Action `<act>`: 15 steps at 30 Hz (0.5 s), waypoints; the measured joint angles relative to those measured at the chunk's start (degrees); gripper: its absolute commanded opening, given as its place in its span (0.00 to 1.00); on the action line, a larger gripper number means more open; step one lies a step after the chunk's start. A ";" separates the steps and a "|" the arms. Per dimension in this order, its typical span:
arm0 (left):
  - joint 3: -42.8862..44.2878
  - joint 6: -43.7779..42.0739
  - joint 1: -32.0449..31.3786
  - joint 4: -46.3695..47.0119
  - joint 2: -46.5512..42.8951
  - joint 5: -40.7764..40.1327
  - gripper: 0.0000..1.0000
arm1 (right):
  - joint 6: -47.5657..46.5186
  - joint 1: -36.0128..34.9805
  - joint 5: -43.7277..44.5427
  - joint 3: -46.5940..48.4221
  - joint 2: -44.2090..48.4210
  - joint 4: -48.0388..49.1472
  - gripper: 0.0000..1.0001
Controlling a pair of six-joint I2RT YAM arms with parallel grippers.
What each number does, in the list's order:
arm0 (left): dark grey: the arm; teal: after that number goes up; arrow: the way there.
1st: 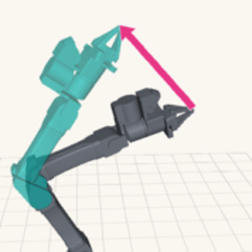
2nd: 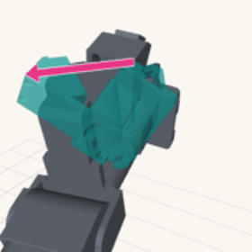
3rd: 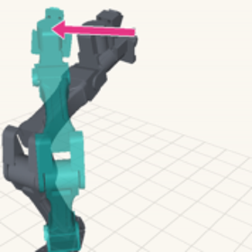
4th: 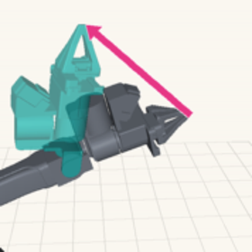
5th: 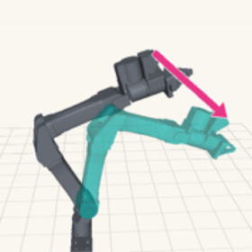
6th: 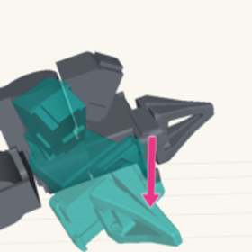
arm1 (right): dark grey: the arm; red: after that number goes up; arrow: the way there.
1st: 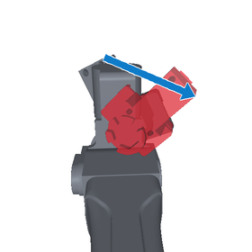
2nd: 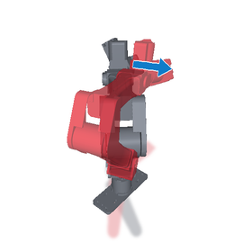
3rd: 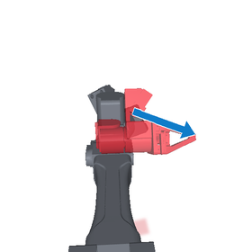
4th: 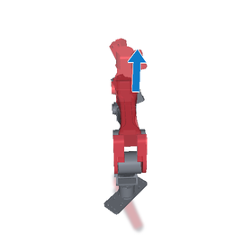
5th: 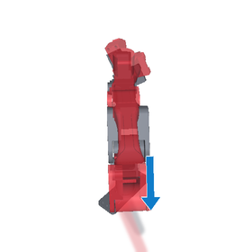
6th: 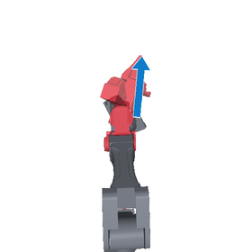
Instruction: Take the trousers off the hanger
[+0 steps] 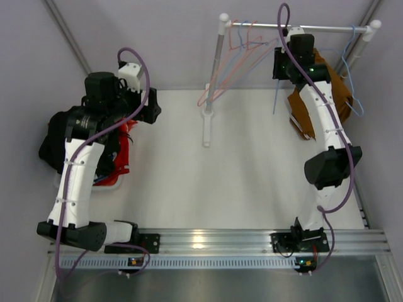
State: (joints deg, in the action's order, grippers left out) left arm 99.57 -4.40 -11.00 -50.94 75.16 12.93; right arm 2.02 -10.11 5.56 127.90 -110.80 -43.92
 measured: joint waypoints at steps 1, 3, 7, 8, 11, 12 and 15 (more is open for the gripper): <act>0.00 -0.09 0.00 0.04 0.00 -0.50 0.99 | 0.15 0.00 -0.48 -1.27 0.79 -0.04 0.38; 0.00 -0.37 0.00 0.20 0.02 -1.36 0.99 | 0.13 0.00 -1.11 -4.22 2.75 -0.02 0.39; 0.55 -0.17 0.00 1.27 0.87 -2.49 0.99 | 1.20 0.02 -2.67 -10.38 8.87 -0.07 0.61; 1.05 -0.07 0.00 1.29 1.51 -2.47 0.99 | 1.57 0.04 -3.08 -11.47 10.45 -0.04 0.66; 4.24 0.46 0.00 1.42 5.20 -1.40 0.99 | 2.71 0.33 -5.07 -16.37 16.50 0.46 0.85; 4.81 0.70 0.00 1.57 6.25 -1.07 0.99 | 3.19 0.55 -5.46 -17.25 18.95 0.37 0.89; 4.85 1.90 0.00 1.88 9.09 -0.31 0.99 | 4.55 0.92 -8.50 -25.49 28.02 3.52 0.99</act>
State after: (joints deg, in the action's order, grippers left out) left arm 104.42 -2.50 -11.00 -49.06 84.25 12.62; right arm 6.57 -9.19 -2.94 102.41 -82.78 -40.40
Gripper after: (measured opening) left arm 0.990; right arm 0.978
